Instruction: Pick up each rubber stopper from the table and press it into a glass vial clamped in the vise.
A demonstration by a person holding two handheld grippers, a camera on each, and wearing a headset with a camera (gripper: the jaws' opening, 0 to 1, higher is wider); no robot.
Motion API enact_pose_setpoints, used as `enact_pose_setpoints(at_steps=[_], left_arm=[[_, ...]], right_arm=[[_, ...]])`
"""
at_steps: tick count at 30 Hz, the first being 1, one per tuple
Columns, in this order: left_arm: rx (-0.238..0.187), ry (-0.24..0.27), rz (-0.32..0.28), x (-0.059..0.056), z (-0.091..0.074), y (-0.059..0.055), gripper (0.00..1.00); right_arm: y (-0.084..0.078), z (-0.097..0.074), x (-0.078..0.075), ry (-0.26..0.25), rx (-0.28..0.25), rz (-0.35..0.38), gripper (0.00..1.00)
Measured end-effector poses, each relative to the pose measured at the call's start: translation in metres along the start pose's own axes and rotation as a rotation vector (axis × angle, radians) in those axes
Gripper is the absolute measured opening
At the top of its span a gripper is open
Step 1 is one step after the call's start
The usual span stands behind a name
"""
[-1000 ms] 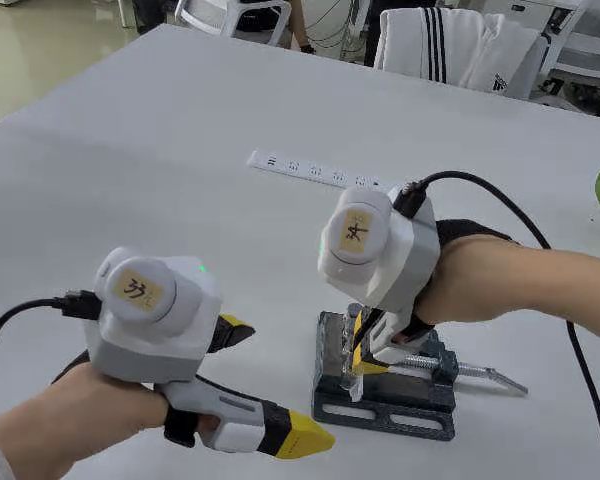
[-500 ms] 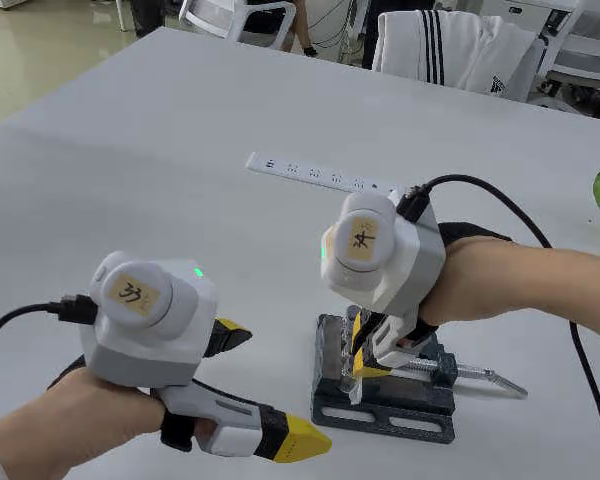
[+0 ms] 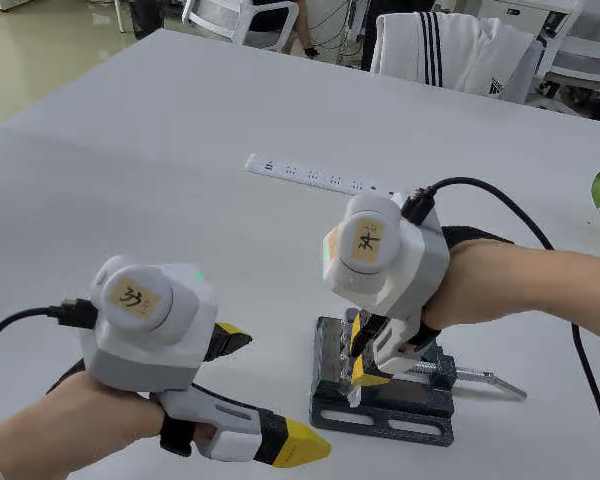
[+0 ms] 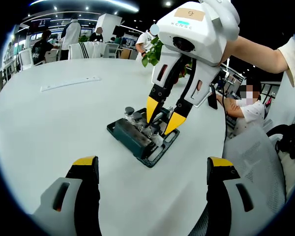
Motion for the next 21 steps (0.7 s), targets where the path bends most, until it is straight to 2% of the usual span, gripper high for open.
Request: enact_pose_setpoints(at_steps=[10,12,21], left_arm=[[0.003,-0.004,0.001,-0.001,0.001,0.000,0.90],[0.002,-0.002,0.004,-0.001,0.001,0.001,0.90],[0.001,0.001,0.002,0.001,0.000,0.001,0.90]], right_arm=[[-0.004,-0.007,-0.004,0.003,-0.017,0.017,0.13],[-0.004,-0.010,-0.004,0.002,-0.022,0.018,0.07],[-0.003,-0.006,-0.011,-0.004,-0.038,0.040,0.01]])
Point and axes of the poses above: the centre of the closed fingertips' face, and the gripper's own axes: z roughly forward along the fingers, x roughly to its left, y roughly out of its top, the point moved 4 cm from there along -z, roughly backward along the fingers, and after that the axes turned 6 degrees about -y, right-handed, at the moved point
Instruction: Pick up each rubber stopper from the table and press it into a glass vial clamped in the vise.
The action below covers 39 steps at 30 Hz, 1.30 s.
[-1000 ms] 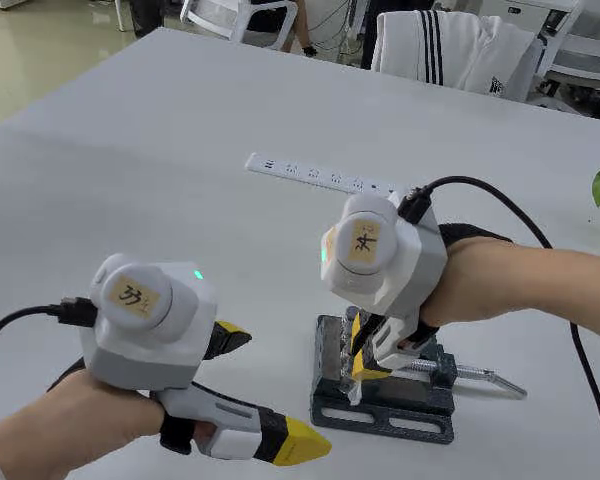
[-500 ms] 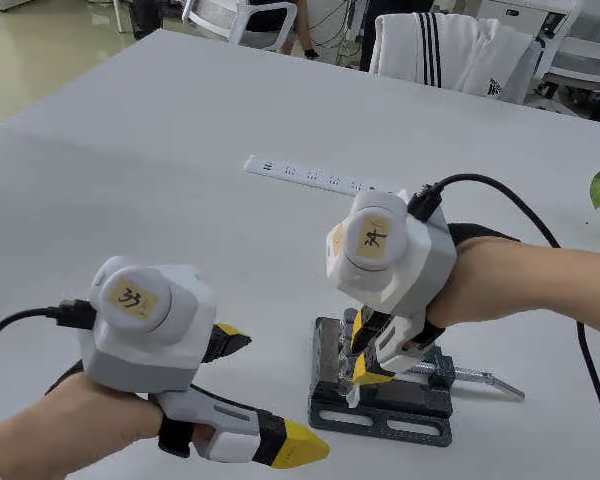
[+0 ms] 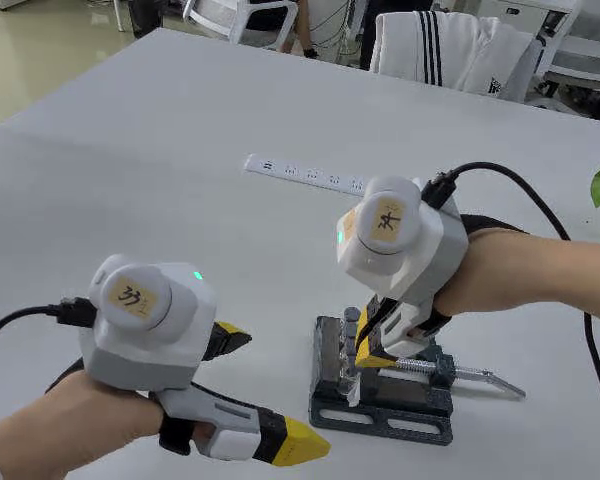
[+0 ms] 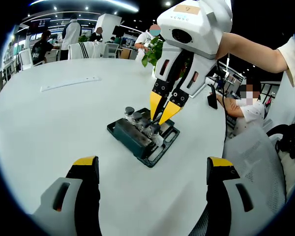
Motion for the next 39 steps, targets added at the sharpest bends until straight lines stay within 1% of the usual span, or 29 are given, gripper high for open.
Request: enact_pose_setpoints(at_steps=[7,13,14,22,26,28,31,35,39], left_arm=[[0.001,0.003,-0.006,0.0005,-0.0002,-0.0013,0.90],[0.002,0.005,-0.009,0.0013,-0.0005,-0.0019,0.90],[0.001,0.004,-0.009,0.0013,-0.0006,-0.0019,0.90],[0.003,0.005,-0.012,0.0006,-0.0004,-0.0033,0.89],[0.001,0.007,-0.014,0.0011,0.0000,-0.0039,0.89],[0.001,0.005,-0.014,0.0008,0.0004,-0.0039,0.89],[-0.001,0.006,-0.015,0.0005,0.0010,-0.0031,0.89],[-0.002,0.005,-0.014,0.0018,0.0021,-0.0026,0.89],[-0.004,0.003,-0.013,0.0012,0.0032,-0.0023,0.89]], right_arm=[[-0.0012,0.0035,-0.0007,0.017,0.002,0.012,0.00],[-0.0014,0.0069,0.0028,0.033,0.004,0.017,0.00],[-0.0012,0.0069,0.0040,0.042,0.004,0.019,0.00],[-0.0006,0.0075,0.0037,0.051,0.007,0.024,0.00],[-0.0003,0.0077,0.0034,0.059,0.013,0.046,0.00],[-0.0005,0.0087,0.0024,0.058,0.016,0.043,0.00],[0.0002,0.0080,0.0055,0.054,0.027,0.045,0.00],[0.0015,0.0087,0.0070,0.043,0.045,0.023,0.00],[0.0009,0.0092,0.0065,0.038,0.052,0.019,0.00]])
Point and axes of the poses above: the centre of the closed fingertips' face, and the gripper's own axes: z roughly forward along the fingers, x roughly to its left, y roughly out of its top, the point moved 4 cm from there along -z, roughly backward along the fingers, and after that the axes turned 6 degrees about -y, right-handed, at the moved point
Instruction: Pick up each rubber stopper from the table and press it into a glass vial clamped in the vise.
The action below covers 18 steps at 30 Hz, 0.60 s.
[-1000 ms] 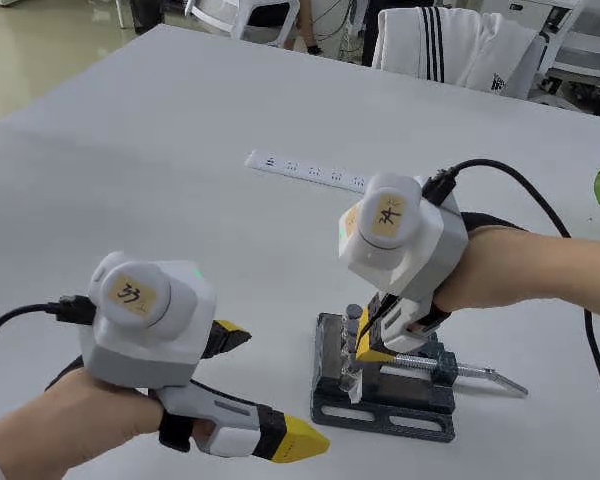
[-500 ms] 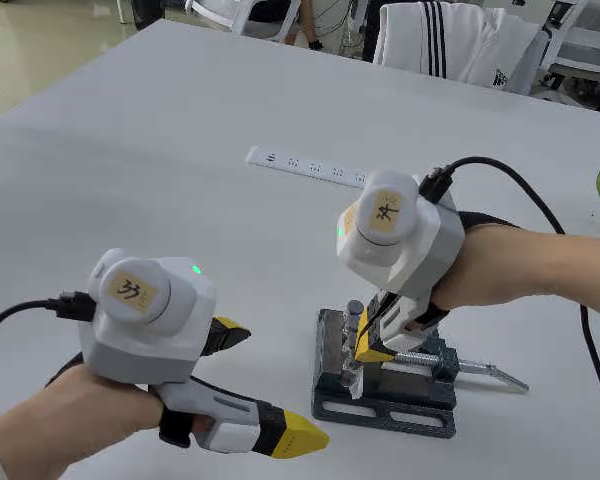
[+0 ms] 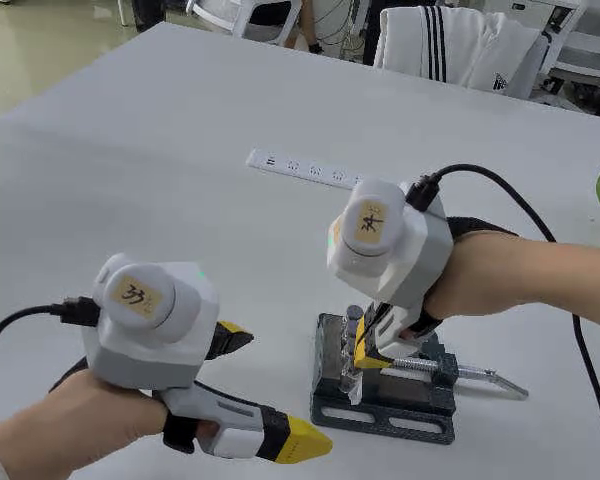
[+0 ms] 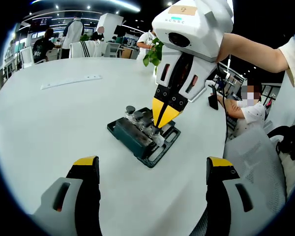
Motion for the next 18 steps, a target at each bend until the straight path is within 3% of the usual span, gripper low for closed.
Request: enact_pose_setpoints(at_steps=[18], left_arm=[[-0.005,-0.001,-0.006,0.0006,0.0027,-0.0008,0.89]], right_arm=[[0.0002,-0.0011,0.0047,-0.036,0.038,-0.041,0.00]])
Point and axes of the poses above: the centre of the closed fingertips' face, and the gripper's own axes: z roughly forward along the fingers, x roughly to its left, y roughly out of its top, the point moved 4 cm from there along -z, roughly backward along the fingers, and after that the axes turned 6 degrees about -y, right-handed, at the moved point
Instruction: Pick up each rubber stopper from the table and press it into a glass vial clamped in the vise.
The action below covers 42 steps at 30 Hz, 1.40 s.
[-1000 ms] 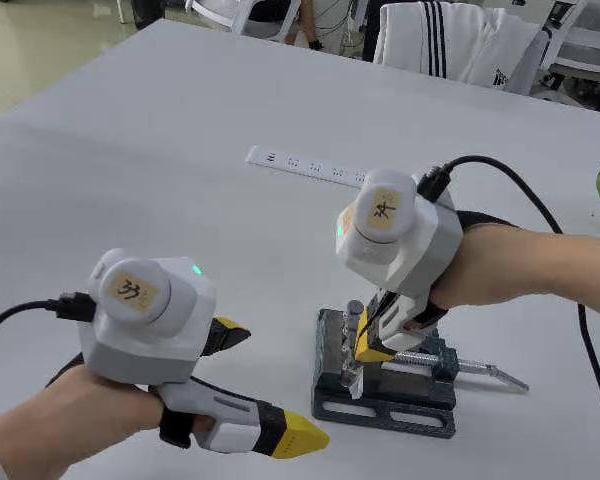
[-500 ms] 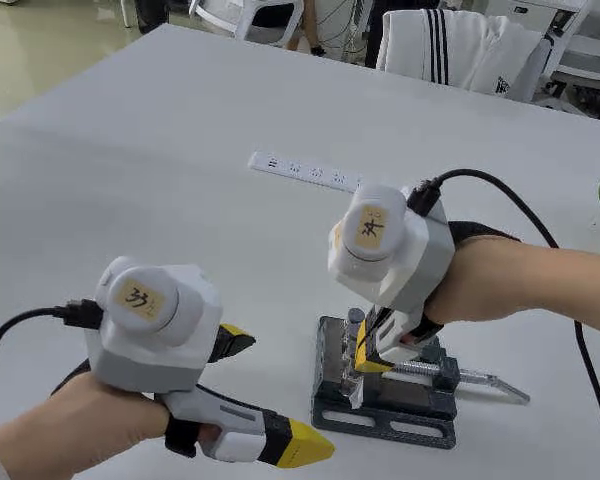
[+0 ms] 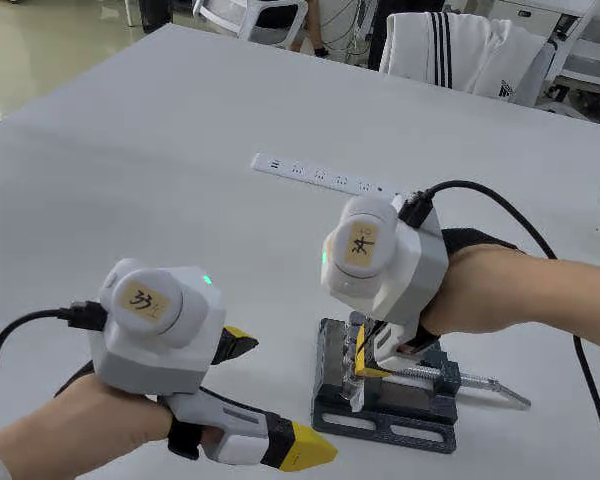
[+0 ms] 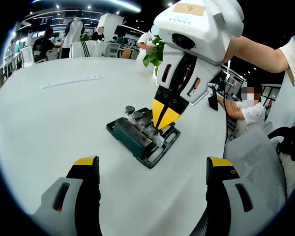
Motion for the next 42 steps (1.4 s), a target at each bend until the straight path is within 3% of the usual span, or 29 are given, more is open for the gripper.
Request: enact_pose_setpoints(at_steps=[20,26,28,42], left_arm=[[-0.007,0.000,-0.014,0.0004,-0.0001,-0.0011,0.88],[-0.011,0.002,-0.019,0.0003,-0.0016,-0.0026,0.88],[-0.008,0.002,-0.020,0.0002,-0.0019,-0.0036,0.88],[-0.014,0.010,-0.029,0.0017,-0.0050,-0.0046,0.88]], right_arm=[[0.0027,0.0025,-0.0009,0.018,0.004,0.011,0.00],[0.0016,0.0035,-0.0035,0.027,-0.016,0.039,0.00],[0.0019,0.0036,-0.0031,0.027,-0.020,0.006,0.00],[-0.0033,-0.0005,-0.0029,0.057,-0.047,0.014,0.00]])
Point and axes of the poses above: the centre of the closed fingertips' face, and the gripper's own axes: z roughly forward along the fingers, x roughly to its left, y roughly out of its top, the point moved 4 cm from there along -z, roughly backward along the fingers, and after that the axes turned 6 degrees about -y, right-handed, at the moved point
